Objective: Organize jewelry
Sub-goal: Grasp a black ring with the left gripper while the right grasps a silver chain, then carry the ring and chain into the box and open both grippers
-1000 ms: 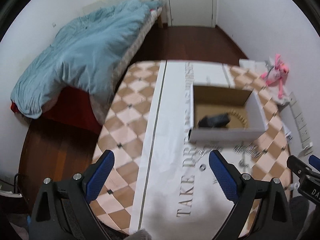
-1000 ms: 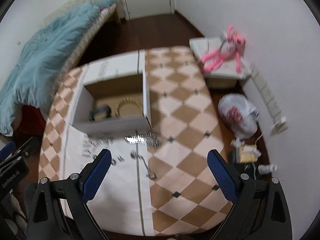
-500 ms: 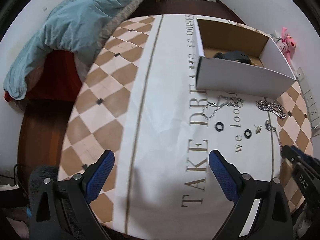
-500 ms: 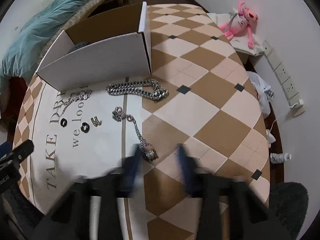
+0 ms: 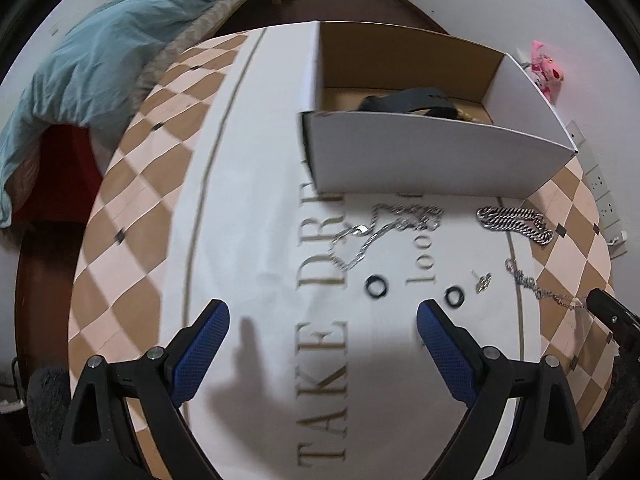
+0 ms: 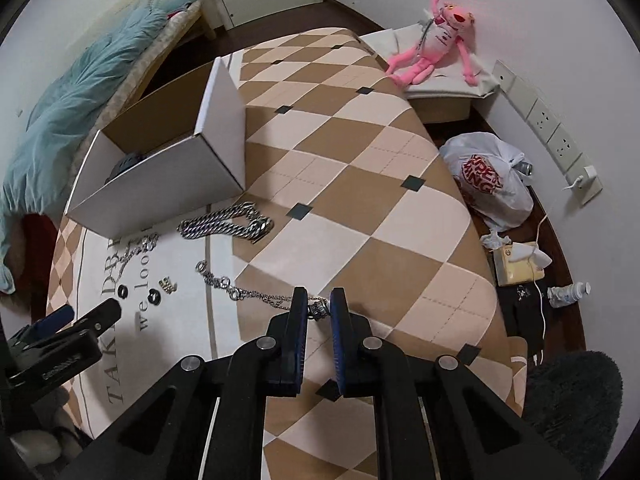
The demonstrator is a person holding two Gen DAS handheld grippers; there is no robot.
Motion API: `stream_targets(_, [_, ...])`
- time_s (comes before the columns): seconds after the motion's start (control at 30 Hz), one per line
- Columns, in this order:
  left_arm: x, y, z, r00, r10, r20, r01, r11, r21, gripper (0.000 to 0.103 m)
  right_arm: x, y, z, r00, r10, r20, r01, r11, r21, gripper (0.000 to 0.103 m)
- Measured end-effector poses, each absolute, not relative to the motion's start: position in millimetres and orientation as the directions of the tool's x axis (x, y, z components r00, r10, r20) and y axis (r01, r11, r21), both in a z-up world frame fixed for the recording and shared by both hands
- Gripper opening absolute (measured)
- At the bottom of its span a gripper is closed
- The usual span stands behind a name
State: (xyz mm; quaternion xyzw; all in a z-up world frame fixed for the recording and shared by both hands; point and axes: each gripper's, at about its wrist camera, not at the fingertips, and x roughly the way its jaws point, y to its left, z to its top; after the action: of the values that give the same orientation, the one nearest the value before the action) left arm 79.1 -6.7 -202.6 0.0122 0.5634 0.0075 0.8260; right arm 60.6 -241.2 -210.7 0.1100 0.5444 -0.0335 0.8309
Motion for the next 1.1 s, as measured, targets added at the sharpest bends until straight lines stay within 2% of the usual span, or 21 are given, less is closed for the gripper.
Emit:
stream_targets(0.07, [83,-13,-205,0.362,0.018,-0.932,0.022,0.999,0.028,0.083,63,-246,-213,0.402,0.064,-0.914,0.179,0.973,0.147,0.012])
stream_targets(0.23, [87,-23,-208,0.369,-0.007,-0.929,0.067,0.998,0.020,0.044,65,-247,-218,0.390,0.067,-0.918,0.185,0.971,0.150,0.012])
stream_targets(0.3, [87,-29,-206,0.379,-0.012,-0.925,0.091,0.996,0.025,0.020,65,-246,-220,0.386,0.070,-0.920,0.184,0.971,0.151,0.012])
stream_targets(0.4, [87,-34,-204,0.383,-0.022,-0.924,0.105,0.994,0.019,0.010,65,-244,-221,0.380,0.080,-0.921,0.177,0.972,0.157,0.012])
stream_targets(0.67, [84,-37,-200,0.399,-0.034,-0.916,0.109,0.994,0.011,0.010,65,-238,-191,0.419,0.128,-0.899,0.135,0.970,0.201,0.012])
stream_targets(1.1, [77,-26,-105,0.542,-0.112,-0.833,0.105,0.992,-0.065,0.010,95,-215,-72,0.568,0.194,-0.800,-0.025,0.975,0.219,0.012])
